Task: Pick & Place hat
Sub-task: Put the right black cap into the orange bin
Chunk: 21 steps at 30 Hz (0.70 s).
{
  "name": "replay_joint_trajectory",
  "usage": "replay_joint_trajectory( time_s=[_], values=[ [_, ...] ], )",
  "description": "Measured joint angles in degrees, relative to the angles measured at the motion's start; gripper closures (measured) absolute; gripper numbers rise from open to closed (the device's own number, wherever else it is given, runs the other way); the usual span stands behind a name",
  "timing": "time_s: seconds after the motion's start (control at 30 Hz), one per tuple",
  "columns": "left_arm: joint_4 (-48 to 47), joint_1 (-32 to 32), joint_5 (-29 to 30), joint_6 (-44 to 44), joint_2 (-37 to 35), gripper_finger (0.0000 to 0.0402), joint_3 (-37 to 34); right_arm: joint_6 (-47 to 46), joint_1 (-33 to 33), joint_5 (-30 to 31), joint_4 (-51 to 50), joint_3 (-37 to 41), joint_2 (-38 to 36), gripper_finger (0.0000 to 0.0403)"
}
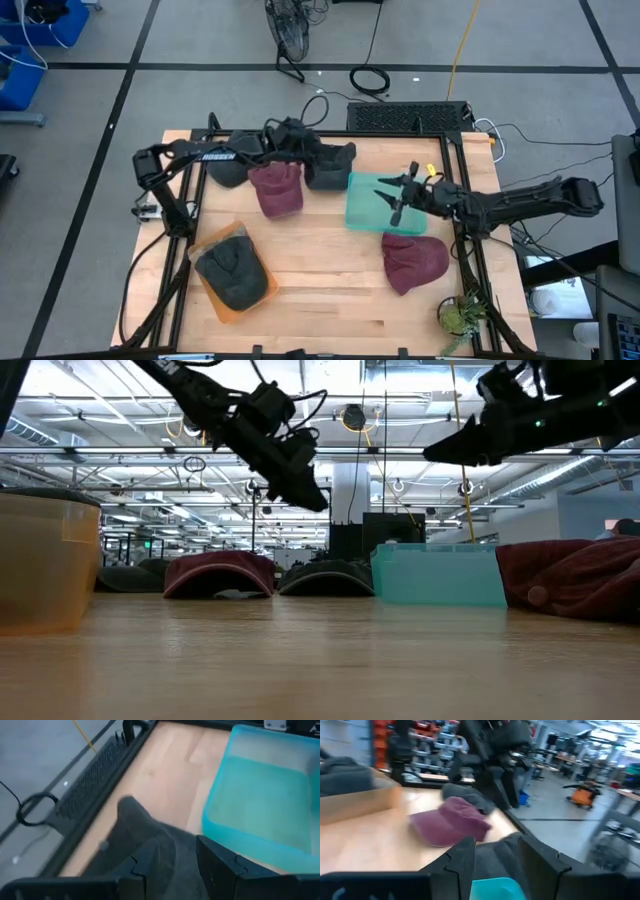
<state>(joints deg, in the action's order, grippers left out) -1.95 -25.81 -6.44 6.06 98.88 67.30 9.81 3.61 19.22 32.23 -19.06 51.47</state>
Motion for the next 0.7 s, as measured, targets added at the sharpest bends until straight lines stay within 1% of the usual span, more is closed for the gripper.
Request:
replay_joint_trajectory(
  time_s=[0.07, 0.2, 0.27, 0.33, 0.4, 0.5, 0.6, 0.7],
  values=[
    [-3.5, -0.4, -0.25, 2.5, 0.57, 0.027, 3.51, 1.23, 2.79, -0.02, 3.07, 0.03, 1.54, 0.0269],
    [-11.37, -2.18, -2.95, 6.1, 3.43, 0.027, 10.39, 2.47, 8.79, -1.38, 7.98, 0.01, 3.28, 0.0269],
    [-15.41, -3.1, -3.32, 7.86, 5.51, 0.027, 13.07, 2.01, 11.32, -2.95, 7.83, 0.01, 3.82, 0.0269],
    [-17.21, -4.05, -4.02, 9.03, 7.35, 0.027, 15.08, 1.49, 13.26, -4.12, 7.62, 0.01, 4.4, 0.0269],
    [-17.59, -4.78, -5.51, 9.29, 9.15, 0.027, 16.42, 1.51, 14.54, -4.47, 7.44, 0.01, 4.8, 0.0269],
    [-18.79, -5.52, -8.77, 10.92, 11.42, 0.027, 16.66, 3.49, 16.13, -4.49, 8.59, 0.01, 5.05, 0.0269],
    [-20.31, -5.56, -8.44, 12.68, 13.11, 0.0267, 16.66, 4.45, 17.88, -4.45, 11.87, 0.01, 4.98, 0.0269],
    [-23.12, -6.38, -9.15, 13.45, 13.7, 0.0252, 16.66, 4.4, 19.15, -4.44, 14.04, 0.01, 4.94, 0.0269]
  ],
)
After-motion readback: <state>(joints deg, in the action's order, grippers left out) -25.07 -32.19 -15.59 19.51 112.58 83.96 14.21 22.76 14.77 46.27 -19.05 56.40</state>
